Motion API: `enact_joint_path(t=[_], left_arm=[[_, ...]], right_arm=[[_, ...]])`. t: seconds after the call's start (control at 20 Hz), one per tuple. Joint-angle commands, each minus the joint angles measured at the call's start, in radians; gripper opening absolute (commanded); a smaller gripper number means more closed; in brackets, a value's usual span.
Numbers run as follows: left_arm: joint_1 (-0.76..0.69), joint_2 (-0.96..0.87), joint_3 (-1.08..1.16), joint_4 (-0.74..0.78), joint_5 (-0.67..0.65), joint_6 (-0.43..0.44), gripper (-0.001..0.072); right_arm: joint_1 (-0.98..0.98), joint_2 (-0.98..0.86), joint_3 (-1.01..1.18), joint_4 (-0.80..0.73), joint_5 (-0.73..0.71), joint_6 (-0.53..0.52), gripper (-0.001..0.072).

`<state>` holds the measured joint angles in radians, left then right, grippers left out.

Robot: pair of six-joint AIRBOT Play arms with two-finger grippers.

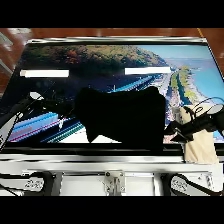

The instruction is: Fold the shirts.

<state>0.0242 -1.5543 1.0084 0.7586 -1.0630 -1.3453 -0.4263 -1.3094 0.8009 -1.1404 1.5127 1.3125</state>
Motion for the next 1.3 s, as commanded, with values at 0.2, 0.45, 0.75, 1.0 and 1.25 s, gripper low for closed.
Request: enact_joint_path(t=[0.2, 0.45, 0.75, 1.0, 1.25], left_arm=[[0.0, 0.071, 0.0, -0.003, -0.03, 0.03, 0.0038], [0.0, 0.122, 0.0, -0.003, -0.064, 0.07, 0.0038], [0.0, 0.162, 0.002, -0.002, -0.07, 0.081, 0.0037], [0.037, 0.377, 0.115, 0.076, -0.063, 0.081, 0.0036], [0.043, 0.655, 0.422, 0.068, 0.093, 0.08, 0.0036]], right_arm=[[0.0, 0.029, -0.251, 0.002, -0.151, -0.016, 0.0671], [0.042, 0.028, -0.279, 0.136, -0.285, -0.015, 0.067], [0.225, 0.033, -0.256, 0.175, -0.308, 0.02, 0.0074], [0.222, 0.22, -0.026, 0.233, -0.206, -0.079, 0.0069], [0.222, 0.498, 0.383, 0.398, -0.377, -0.164, 0.0069]])
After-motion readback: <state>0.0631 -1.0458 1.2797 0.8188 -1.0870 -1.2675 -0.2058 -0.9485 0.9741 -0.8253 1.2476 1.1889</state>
